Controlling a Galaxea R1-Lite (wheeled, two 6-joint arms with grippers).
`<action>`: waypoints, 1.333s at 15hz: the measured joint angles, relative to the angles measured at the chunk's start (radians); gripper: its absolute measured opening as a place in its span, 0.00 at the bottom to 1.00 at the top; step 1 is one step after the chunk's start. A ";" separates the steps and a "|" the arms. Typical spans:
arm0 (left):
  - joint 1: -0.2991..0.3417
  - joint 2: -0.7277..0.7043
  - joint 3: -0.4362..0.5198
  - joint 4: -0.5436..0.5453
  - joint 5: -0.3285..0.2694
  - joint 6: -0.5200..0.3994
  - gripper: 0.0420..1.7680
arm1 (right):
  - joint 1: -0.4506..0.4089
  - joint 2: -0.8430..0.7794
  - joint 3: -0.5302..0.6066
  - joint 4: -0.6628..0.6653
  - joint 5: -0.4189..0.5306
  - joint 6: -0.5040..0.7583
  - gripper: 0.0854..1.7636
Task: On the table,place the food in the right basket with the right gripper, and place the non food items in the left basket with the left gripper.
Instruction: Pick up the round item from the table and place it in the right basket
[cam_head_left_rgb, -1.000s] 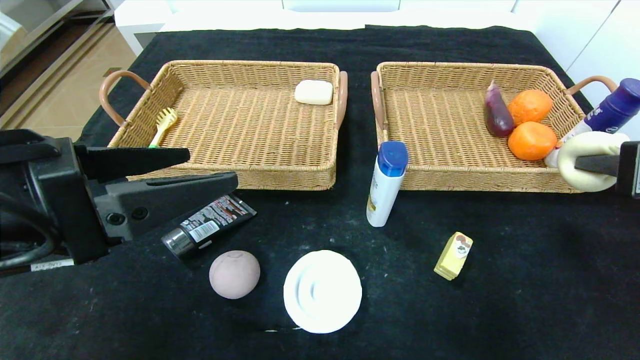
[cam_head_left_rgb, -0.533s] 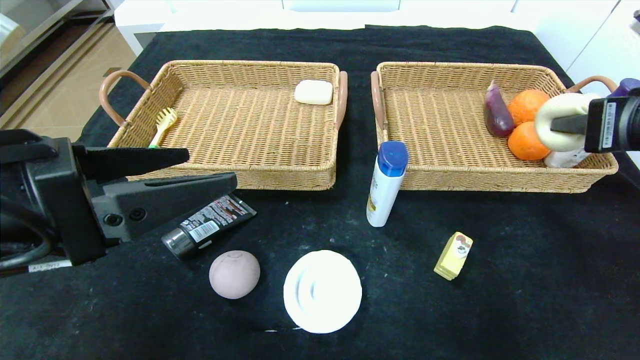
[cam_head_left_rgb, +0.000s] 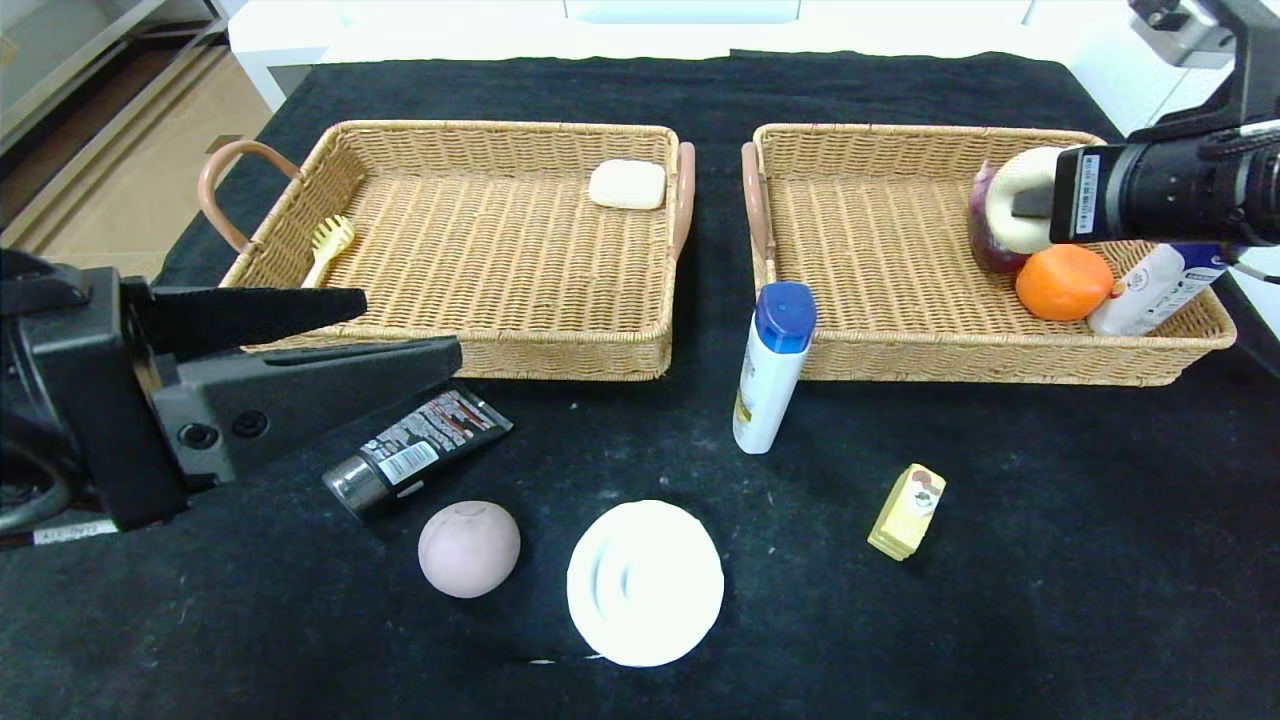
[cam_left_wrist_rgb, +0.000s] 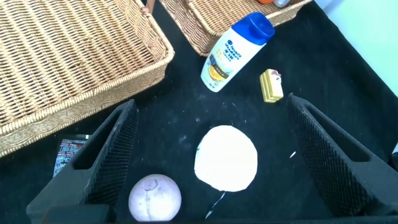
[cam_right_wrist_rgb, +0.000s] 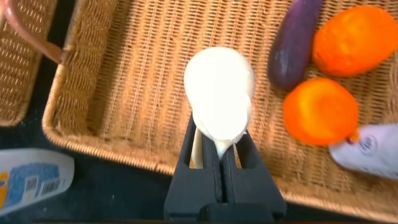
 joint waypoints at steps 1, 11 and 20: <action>0.000 -0.001 0.000 -0.001 0.000 0.000 0.97 | 0.000 0.021 -0.015 -0.033 0.002 0.007 0.03; 0.001 -0.001 0.002 -0.002 -0.003 0.000 0.97 | 0.006 0.226 -0.071 -0.281 -0.021 0.011 0.03; 0.001 0.002 0.004 -0.006 -0.004 0.000 0.97 | 0.006 0.276 -0.065 -0.311 -0.030 0.011 0.49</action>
